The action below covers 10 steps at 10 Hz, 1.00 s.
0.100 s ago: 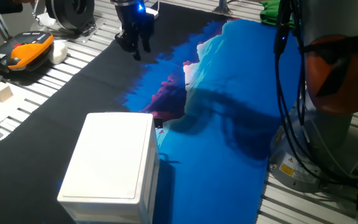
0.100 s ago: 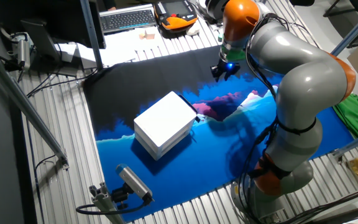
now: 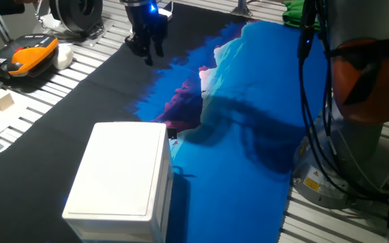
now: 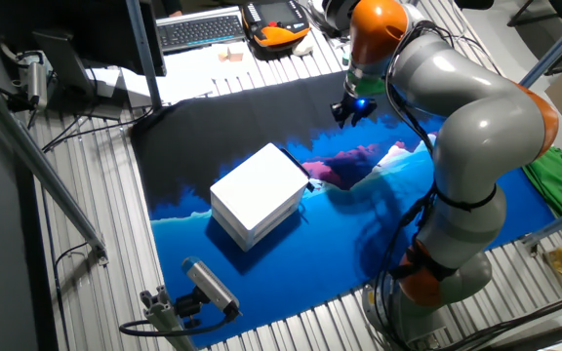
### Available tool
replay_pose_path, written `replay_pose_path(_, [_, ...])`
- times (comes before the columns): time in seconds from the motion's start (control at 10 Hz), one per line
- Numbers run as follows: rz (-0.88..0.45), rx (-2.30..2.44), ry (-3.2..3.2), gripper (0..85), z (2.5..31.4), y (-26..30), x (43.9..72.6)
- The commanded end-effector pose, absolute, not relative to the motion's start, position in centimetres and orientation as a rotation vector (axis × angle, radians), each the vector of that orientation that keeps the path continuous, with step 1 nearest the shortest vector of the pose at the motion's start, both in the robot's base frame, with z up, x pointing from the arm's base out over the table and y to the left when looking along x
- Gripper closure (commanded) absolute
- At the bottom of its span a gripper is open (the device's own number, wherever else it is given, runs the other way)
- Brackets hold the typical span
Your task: Grasp the handle and open the drawer
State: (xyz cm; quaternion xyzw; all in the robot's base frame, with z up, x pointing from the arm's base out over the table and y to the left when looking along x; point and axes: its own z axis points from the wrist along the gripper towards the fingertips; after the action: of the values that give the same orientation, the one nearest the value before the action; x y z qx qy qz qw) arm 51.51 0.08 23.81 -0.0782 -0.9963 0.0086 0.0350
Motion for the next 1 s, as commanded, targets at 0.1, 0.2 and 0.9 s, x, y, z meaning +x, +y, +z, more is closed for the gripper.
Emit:
replay_pose_path(0.1, [0.026, -0.243, -3.062, 85.0, 23.84, 0.1, 51.55])
replay_pose_path(0.2, [0.027, -0.243, -3.063, 85.0, 23.85, 0.1, 51.56])
replay_pose_path(0.9, [0.009, -0.259, -3.055, 85.0, 24.06, 0.7, 52.18])
